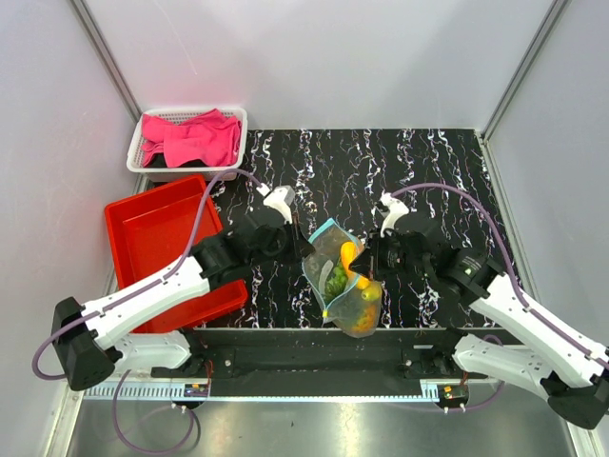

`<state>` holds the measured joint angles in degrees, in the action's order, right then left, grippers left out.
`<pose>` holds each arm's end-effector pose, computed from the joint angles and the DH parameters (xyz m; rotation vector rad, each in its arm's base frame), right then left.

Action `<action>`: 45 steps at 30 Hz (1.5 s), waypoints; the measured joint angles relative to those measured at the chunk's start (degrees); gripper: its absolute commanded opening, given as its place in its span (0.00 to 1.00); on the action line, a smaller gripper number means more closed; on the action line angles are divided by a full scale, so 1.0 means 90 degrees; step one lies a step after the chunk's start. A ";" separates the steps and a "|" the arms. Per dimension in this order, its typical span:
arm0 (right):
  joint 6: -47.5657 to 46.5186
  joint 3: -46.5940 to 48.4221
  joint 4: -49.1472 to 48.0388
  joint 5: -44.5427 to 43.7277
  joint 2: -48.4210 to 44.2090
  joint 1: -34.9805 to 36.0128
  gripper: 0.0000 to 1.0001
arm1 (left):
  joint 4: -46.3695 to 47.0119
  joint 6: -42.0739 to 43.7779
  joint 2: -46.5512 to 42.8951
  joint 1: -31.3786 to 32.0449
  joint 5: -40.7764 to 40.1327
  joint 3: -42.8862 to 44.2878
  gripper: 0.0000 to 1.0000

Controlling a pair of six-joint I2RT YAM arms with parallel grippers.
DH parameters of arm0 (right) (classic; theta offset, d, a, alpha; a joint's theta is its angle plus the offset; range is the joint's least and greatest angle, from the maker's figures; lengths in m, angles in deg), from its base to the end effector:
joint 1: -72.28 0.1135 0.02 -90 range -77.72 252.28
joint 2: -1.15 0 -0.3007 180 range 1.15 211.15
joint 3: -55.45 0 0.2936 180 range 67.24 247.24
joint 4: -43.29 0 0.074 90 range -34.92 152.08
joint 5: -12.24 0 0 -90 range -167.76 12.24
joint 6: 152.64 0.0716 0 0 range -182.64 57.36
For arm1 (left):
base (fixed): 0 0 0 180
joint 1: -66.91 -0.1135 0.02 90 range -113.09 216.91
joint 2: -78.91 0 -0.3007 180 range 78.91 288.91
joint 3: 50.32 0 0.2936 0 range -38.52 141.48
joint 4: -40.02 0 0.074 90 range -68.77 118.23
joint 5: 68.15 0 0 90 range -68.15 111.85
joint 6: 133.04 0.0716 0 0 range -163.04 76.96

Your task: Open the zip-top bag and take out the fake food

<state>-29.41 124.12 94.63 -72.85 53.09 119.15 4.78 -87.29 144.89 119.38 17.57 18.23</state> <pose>0.1565 0.1760 0.3522 -0.3263 2.2900 0.8570 0.1951 -0.2452 0.3228 0.1169 2.2764 -0.8745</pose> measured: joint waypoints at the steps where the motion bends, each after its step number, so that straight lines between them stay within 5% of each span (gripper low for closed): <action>1: 0.0010 -0.0056 -0.0085 0.0092 0.0022 0.0000 0.00 | -0.0053 0.0032 -0.0036 -0.0005 0.0000 -0.0002 0.18; 7: 0.0078 -0.0121 -0.0602 0.0600 0.0104 0.0000 0.00 | -0.0685 0.0233 -0.0457 0.0005 0.0061 0.0226 0.42; 10: 0.0097 -0.0107 -0.0712 0.0736 0.0202 0.0000 0.00 | -0.0896 0.0265 -0.0585 0.0100 0.0102 0.0636 0.42; 14: 0.0100 0.0036 -0.0797 0.0814 0.0442 0.0000 0.00 | -0.0889 0.0267 -0.0573 0.0512 0.0163 0.1263 0.21; 18: 0.0097 0.0245 -0.0799 0.0857 0.0583 0.0000 0.00 | -0.0760 0.0124 -0.0350 0.0721 0.0097 0.1370 0.15; 27: 0.0019 0.0714 -0.0889 0.0867 0.1107 0.0000 0.00 | -0.0755 -0.0532 -0.0194 0.0721 -0.0622 0.0389 0.28; 35: -0.0024 0.0767 -0.1066 0.0862 0.1319 0.0000 0.00 | -0.0721 -0.1059 -0.0576 0.0714 -0.1324 -0.0036 0.58; 45: 0.0015 0.0741 -0.1185 0.0860 0.1316 0.0000 0.00 | -0.0568 -0.1676 0.0168 0.0624 -0.1457 -0.0073 0.63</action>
<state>-29.27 130.79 83.96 -65.12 64.94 119.15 -0.33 -102.37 146.39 124.99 4.46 17.57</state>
